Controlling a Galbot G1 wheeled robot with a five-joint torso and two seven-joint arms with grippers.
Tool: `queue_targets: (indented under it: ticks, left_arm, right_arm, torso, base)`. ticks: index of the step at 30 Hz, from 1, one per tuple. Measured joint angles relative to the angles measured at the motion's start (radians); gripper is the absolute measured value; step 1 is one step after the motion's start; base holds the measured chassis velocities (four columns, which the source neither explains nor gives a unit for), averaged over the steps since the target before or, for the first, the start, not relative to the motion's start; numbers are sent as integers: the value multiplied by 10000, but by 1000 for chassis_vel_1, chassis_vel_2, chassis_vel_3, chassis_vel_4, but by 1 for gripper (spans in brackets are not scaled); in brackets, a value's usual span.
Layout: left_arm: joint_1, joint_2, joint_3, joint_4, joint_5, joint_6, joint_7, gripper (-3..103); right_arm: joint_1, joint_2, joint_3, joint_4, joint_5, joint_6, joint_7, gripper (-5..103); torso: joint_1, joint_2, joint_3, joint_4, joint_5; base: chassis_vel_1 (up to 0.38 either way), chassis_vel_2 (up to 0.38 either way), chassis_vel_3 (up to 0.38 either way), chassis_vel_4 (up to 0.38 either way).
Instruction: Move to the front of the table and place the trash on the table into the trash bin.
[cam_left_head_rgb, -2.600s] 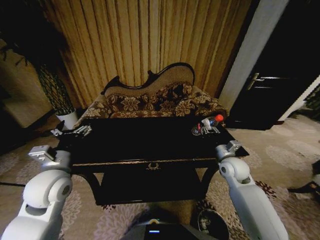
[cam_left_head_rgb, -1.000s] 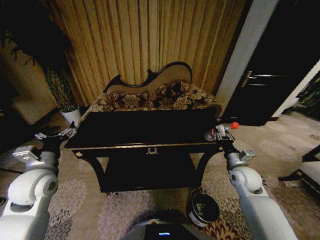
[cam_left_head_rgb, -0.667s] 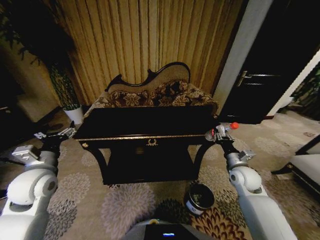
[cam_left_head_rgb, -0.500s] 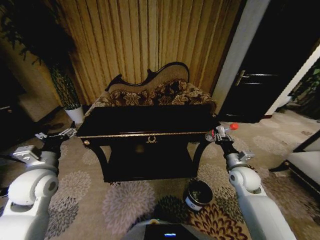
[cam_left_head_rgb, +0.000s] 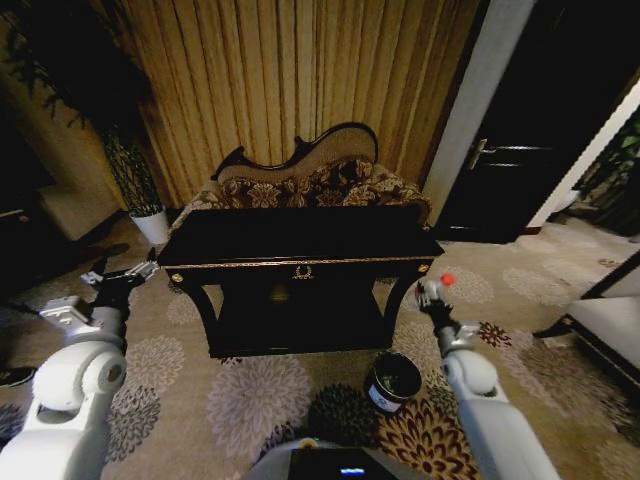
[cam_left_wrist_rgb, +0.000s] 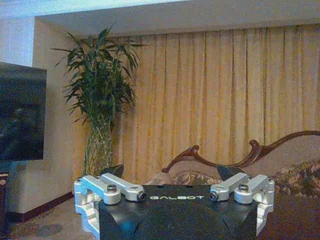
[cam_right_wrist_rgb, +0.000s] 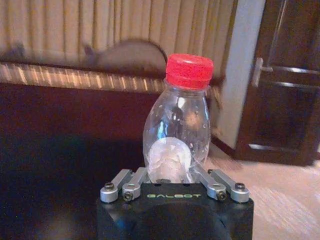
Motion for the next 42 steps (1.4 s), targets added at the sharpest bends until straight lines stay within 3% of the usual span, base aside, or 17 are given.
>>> queue_targets:
  ticks: [8,16,20,23,24,31,33,35,36,42]
  left_arm:
    - [10,1,-27,-70,145,-1,153,100]
    - [41,-2,26,-138,188,-1,159,100]
    - [170,-26,37,-134,189,-54,229,100]
    - [191,-38,55,-136,188,-84,281,100]
    - [176,-38,104,-128,202,-106,311,100]
    - [31,16,287,-93,293,-150,363,100]
    - [-4,20,372,-92,346,-161,370,100]
    - [-3,15,396,-81,382,-181,370,100]
    - [10,6,428,-42,466,-249,369,100]
    - [14,-41,462,11,543,-327,366,100]
  right_arm:
    - [812,352,-17,-2736,-1005,764,0,28]
    - [1151,691,-264,-3785,-1383,889,0,26]
    - [1178,804,-308,-3840,-1547,991,-1,41]
    - [1173,854,-309,-3797,-1614,1014,0,47]
    - [1155,884,-308,-3705,-1616,1015,0,58]
    - [1153,925,-304,-3569,-1616,1014,0,74]
    - [1116,922,-303,-3518,-1615,1019,0,90]
    - [1106,923,-294,-3489,-1618,1032,0,90]
    - [1073,919,-261,-3386,-1648,1078,0,98]
    - [737,913,-139,-2370,-1698,1153,1,100]
  torso:
    - [-1,1,0,3,-2]
    - [-2,2,-1,1,-2]
    - [-1,1,0,3,-3]
    - [-1,1,0,3,-2]
    - [-1,1,-1,3,-3]
    - [-1,1,-1,2,-3]
    - [-1,1,0,1,-2]
    - [-1,1,0,1,0]
    - [-1,1,0,1,-1]
    - [-1,1,0,2,-4]
  base:
    - [0,0,0,0]
    - [0,0,0,0]
    - [0,0,0,0]
    - [0,0,0,0]
    - [0,0,0,0]
    - [0,0,0,0]
    - [0,0,0,0]
    - [0,0,0,0]
    - [0,0,0,0]
    - [0,0,0,0]
